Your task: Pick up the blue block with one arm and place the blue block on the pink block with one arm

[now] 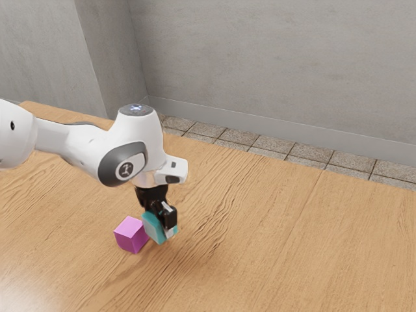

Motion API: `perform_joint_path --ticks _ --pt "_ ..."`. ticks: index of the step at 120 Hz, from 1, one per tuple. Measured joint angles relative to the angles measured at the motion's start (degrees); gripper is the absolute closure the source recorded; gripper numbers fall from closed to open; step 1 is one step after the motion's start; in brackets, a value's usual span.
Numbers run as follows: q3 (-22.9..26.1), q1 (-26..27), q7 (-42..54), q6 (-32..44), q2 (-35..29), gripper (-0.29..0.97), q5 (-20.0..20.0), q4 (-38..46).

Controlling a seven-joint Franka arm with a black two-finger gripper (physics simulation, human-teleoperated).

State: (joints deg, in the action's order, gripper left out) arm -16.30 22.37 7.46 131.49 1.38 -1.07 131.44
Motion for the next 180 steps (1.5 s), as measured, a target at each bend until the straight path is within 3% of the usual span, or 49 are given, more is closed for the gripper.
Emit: perform_joint_path --ticks 18,34,49,84,101,180 --pt "-0.01 -8.31 0.01 0.0 0.0 0.37 0.01 0.0" --pt "-0.02 -11.4 0.02 -0.01 -0.01 0.37 0.02 0.0" --pt "-0.02 -10.02 0.03 -0.02 -0.03 0.37 0.03 0.0" --pt "-0.01 0.14 0.04 -0.03 0.01 0.37 0.03 0.0" --pt "-0.01 2.6 0.04 -0.02 0.08 0.37 0.02 0.0" --pt "-0.02 -6.19 -0.09 0.27 -1.28 0.38 0.04 1.61"
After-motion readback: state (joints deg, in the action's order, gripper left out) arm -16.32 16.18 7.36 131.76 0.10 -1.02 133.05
